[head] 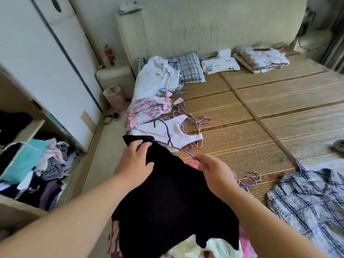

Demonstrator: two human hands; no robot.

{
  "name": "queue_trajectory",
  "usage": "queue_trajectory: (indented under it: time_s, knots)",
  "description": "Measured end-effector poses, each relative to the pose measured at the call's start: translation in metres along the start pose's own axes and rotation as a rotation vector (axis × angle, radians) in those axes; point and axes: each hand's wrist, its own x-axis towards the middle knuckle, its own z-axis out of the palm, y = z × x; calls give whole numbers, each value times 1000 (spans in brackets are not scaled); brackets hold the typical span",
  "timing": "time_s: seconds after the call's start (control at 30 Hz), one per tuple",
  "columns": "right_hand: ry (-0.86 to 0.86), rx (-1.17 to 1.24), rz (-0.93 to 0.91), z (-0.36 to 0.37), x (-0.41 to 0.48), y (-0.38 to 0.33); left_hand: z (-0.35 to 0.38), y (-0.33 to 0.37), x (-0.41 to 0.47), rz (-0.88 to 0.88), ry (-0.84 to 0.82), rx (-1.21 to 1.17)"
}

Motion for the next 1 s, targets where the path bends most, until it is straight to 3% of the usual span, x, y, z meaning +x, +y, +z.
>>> queue_trajectory:
  time_s: [0.27, 0.43, 0.53, 0.7, 1.0]
  knots:
    - [-231, -72, -222, -113, 16, -164, -172, -11, -43, 30, 409, 68]
    - [-207, -155, -331, -132, 9, -228, -222, -24, -75, -49, 226, -180]
    - [-225, -230, -363, -128, 2, -245, -235, -35, -91, -87, 248, -316]
    - [-182, -335, -299, -100, -2, -243, -245, -84, -112, -206, 234, -327]
    - [-16, -321, -201, 24, -32, -301, -267, -198, -113, -28, 127, -313]
